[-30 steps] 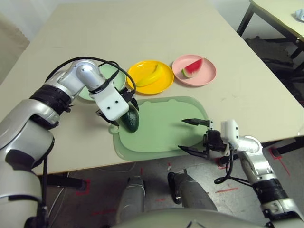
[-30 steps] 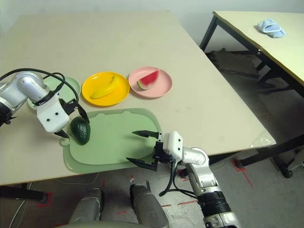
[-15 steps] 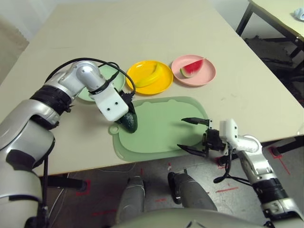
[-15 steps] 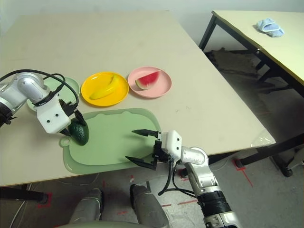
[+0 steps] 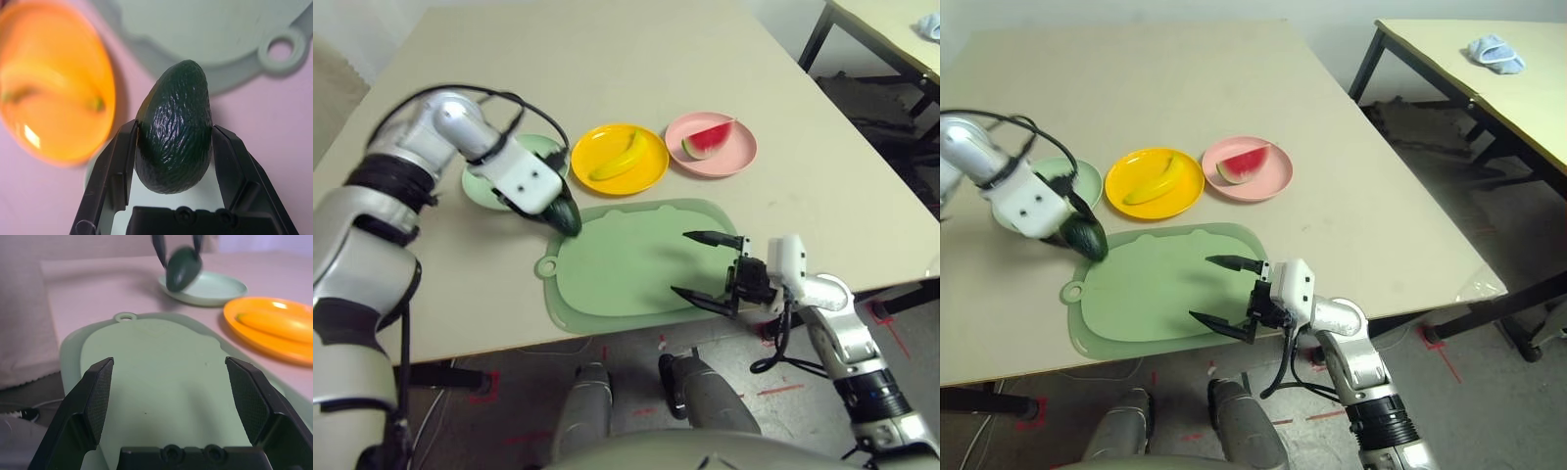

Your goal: Place the fruits into color-matched plates.

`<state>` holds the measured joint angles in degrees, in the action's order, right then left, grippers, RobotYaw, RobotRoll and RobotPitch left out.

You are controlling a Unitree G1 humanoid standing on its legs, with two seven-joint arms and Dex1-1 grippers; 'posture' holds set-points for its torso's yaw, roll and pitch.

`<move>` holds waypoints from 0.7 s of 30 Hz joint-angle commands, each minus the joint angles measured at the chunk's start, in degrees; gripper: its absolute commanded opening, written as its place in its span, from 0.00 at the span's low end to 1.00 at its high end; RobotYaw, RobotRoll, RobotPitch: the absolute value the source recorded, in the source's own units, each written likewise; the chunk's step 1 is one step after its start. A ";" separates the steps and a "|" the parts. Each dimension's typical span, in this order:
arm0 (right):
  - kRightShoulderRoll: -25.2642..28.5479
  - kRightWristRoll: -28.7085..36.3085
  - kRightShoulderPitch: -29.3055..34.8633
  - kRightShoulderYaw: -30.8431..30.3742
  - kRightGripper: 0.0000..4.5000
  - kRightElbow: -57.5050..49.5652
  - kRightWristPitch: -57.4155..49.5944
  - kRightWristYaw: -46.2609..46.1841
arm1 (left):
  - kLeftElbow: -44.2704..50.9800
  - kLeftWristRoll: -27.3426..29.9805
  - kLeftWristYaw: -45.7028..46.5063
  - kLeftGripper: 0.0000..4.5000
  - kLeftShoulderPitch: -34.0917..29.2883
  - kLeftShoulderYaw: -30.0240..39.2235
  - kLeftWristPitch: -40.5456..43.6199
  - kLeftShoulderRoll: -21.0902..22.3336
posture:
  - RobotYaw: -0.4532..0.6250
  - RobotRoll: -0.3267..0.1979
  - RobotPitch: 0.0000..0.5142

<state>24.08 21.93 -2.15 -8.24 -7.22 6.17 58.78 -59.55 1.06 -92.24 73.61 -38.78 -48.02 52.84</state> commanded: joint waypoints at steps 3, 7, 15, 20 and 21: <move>-0.75 -0.07 1.15 0.23 1.00 -1.94 -1.00 -2.74 | -3.47 -1.94 -0.26 0.57 0.72 4.55 1.97 0.87 | 0.29 0.62 0.28; -0.96 0.16 0.46 0.53 1.00 -2.69 -1.63 -4.14 | -7.40 -12.23 6.37 0.57 2.47 4.63 -0.11 2.83 | 0.29 0.62 0.27; -0.98 1.60 3.16 1.02 1.00 -10.78 -9.25 -10.56 | -15.00 -30.06 40.42 0.57 -0.64 3.40 9.96 1.52 | 0.29 0.62 0.29; -1.30 1.66 6.98 0.23 1.00 -15.35 -11.00 -12.86 | -16.28 -31.97 47.58 0.57 -3.10 5.31 12.10 -1.17 | 0.28 0.62 0.31; -1.30 1.53 7.19 0.13 1.00 -15.49 -10.97 -12.94 | -16.35 -32.31 48.19 0.57 -3.36 5.44 12.22 -1.46 | 0.27 0.62 0.32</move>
<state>22.66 23.22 4.37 -7.72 -21.91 -4.19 46.20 -75.34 -30.06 -45.41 70.59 -34.37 -36.14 51.52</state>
